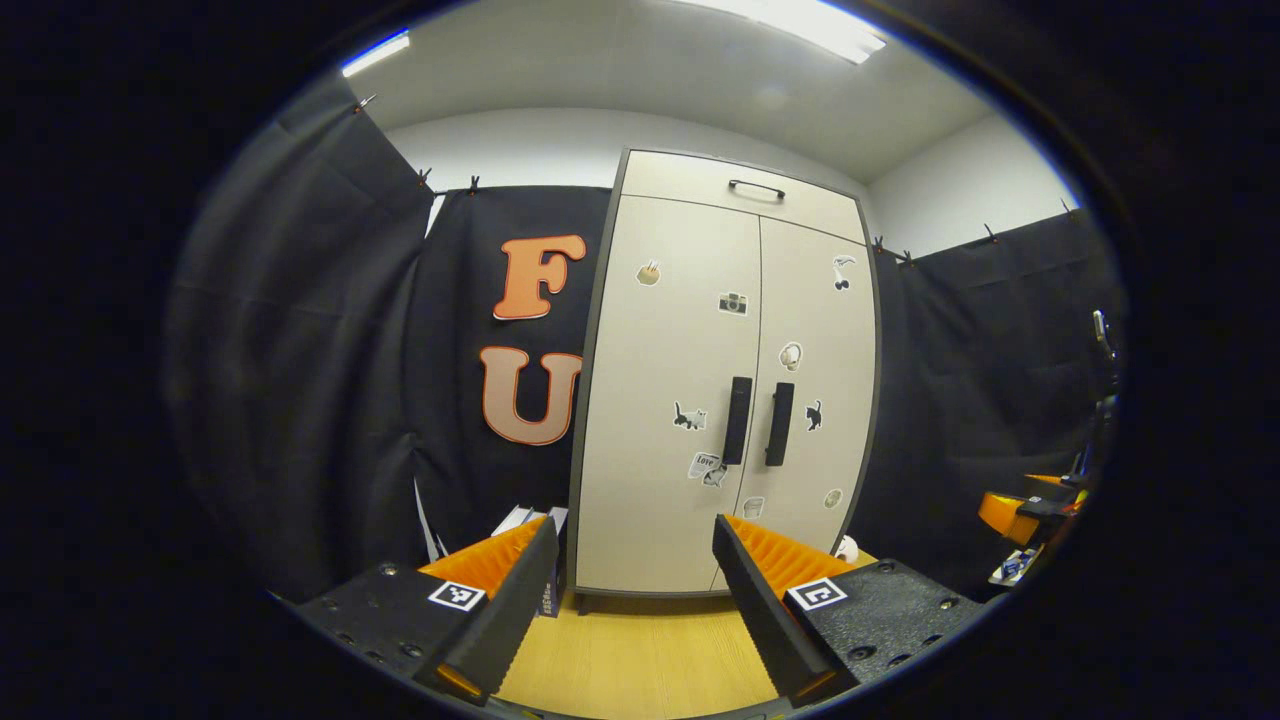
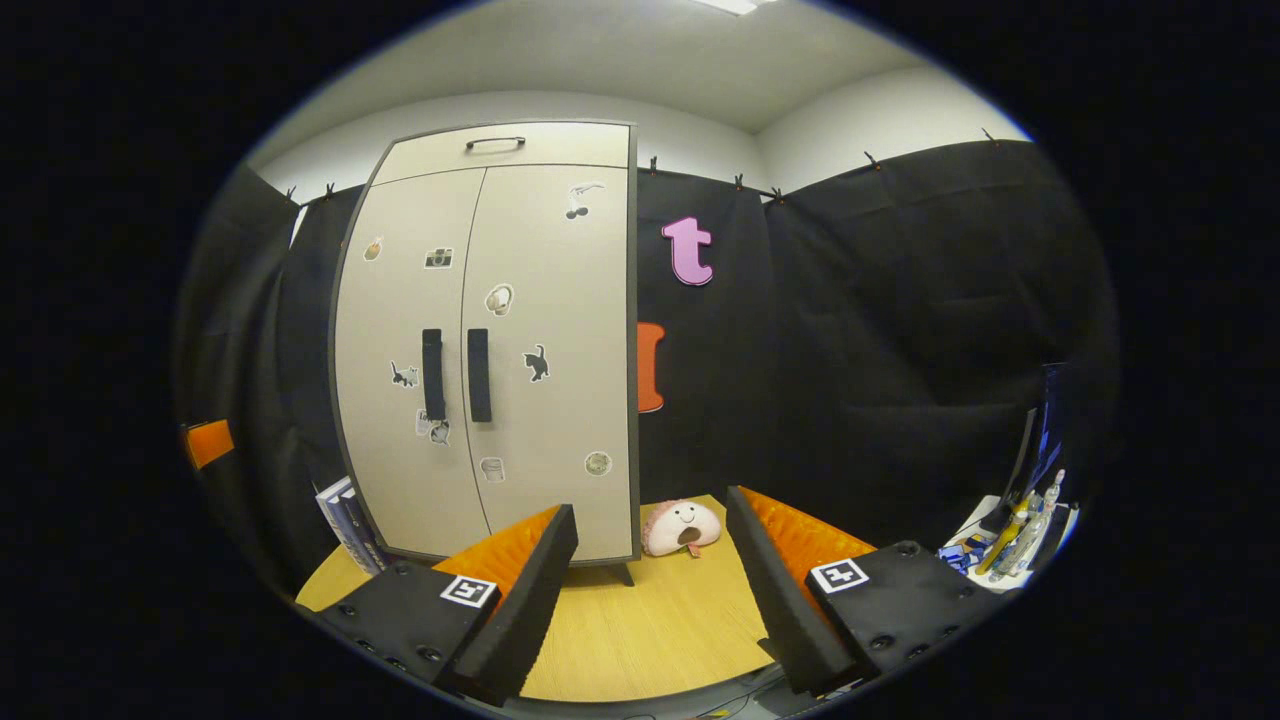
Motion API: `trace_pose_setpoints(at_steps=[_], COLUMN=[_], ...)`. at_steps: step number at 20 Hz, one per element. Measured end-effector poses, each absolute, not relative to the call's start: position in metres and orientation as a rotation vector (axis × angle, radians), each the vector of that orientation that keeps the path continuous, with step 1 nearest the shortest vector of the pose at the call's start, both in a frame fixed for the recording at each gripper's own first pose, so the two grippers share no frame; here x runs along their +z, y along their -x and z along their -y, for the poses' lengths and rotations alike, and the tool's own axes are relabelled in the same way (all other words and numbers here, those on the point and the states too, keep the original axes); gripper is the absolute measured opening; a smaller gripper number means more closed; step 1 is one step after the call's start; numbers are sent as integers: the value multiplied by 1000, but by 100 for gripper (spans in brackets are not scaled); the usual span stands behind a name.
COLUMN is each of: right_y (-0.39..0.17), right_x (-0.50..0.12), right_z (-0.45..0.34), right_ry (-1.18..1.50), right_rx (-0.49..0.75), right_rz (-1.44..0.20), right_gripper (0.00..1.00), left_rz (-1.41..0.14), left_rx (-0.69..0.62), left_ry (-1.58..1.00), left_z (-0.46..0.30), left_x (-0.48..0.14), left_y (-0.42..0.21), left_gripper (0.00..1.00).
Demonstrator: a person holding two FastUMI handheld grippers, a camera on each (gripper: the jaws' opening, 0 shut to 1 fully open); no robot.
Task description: Open the right door of the double-door shoe cabinet with the right hand, and open the left door with the left hand.
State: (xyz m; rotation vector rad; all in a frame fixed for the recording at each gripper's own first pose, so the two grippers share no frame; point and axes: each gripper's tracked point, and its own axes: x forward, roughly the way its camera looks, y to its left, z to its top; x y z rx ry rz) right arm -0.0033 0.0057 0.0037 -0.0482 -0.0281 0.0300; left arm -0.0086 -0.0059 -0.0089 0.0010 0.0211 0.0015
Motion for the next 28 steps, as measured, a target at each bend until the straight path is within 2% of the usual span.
trace_pose_setpoints(at_steps=[11, 17, 18, 19, 28], right_y=[-35, -82, -91, -100, -190], right_x=[16, 38, 42, 47, 69], right_z=[-77, -145, -154, -164, -218], right_ry=[80, 91, 93, 89, 74], right_rx=[138, 223, 228, 238, 243], right_rz=[15, 42, 45, 49, 45], right_gripper=[98, 98, 93, 98, 98], left_rz=[-35, -42, -44, -46, -53], left_rx=[-1, 32, 37, 45, 101], left_ry=[11, -13, -16, -16, -21], left_z=[2, -11, -14, -17, -44], left_x=[-17, -22, -23, -24, -28], left_y=[15, 20, 19, 20, 17], left_gripper=[95, 95, 95, 95, 95])
